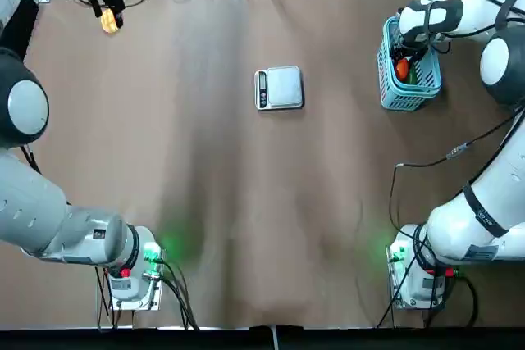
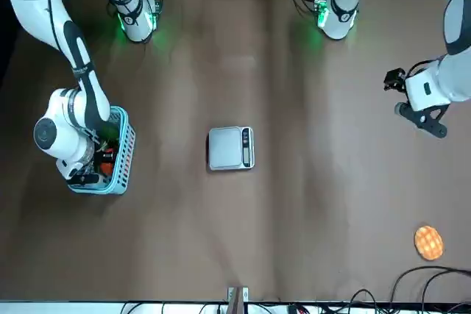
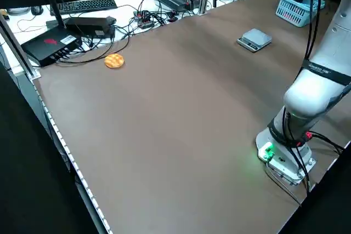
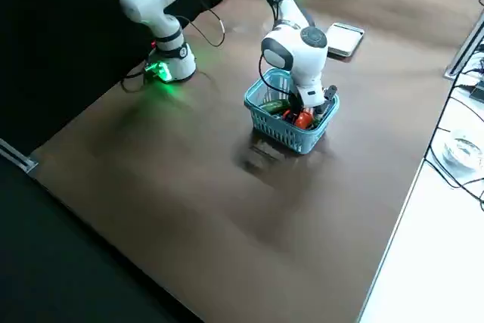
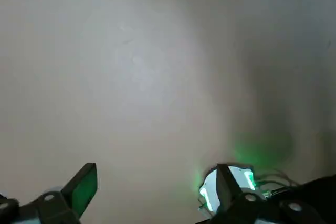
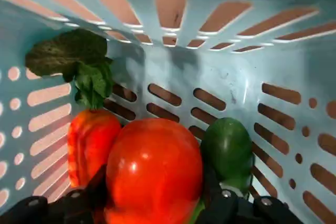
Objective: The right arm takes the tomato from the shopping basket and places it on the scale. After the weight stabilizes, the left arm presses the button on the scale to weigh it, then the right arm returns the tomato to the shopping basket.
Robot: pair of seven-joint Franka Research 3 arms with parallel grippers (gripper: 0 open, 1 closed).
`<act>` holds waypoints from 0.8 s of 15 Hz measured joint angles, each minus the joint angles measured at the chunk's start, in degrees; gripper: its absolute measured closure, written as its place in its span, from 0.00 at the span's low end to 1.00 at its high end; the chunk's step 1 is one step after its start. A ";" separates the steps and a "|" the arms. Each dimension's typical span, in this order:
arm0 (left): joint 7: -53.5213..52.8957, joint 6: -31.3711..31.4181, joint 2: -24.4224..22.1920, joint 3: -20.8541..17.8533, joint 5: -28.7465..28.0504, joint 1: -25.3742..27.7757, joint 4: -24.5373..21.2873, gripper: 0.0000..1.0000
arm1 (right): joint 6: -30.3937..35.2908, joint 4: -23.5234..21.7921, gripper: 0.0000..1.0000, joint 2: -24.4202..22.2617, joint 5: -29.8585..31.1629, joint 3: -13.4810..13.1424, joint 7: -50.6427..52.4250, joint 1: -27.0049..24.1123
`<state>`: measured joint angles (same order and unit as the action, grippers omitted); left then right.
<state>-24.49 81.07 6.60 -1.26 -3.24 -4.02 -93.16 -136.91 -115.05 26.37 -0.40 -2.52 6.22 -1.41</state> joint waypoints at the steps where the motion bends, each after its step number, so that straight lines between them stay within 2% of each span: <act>1: -1.36 0.12 0.25 0.14 0.00 -0.18 0.00 0.00 | 0.02 0.02 0.27 -0.01 0.00 0.00 0.02 0.00; 4: -4.51 2.80 0.84 0.70 0.00 -0.47 0.01 0.00 | 0.36 0.68 0.27 -0.55 0.00 0.00 0.11 0.00; 6: -7.29 3.93 0.94 0.92 0.00 -0.47 0.06 0.00 | 3.80 2.53 0.27 -2.66 0.01 0.02 0.87 0.07; 7: -11.48 4.33 0.94 1.42 0.00 -0.43 0.22 0.00 | 9.92 5.31 0.27 -5.93 0.01 0.28 1.61 0.21; 8: -12.87 4.46 0.94 1.88 0.00 -0.41 0.31 0.00 | 13.22 6.88 0.27 -7.60 0.01 0.46 1.83 0.39; 12: -18.11 5.05 0.92 4.63 0.00 -0.44 1.66 0.00 | 26.47 13.61 0.27 -12.17 0.00 0.96 1.98 1.74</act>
<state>-42.59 86.12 7.52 3.37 -3.24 -4.46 -91.50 -110.44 -101.44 14.20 -0.39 -1.56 8.20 0.34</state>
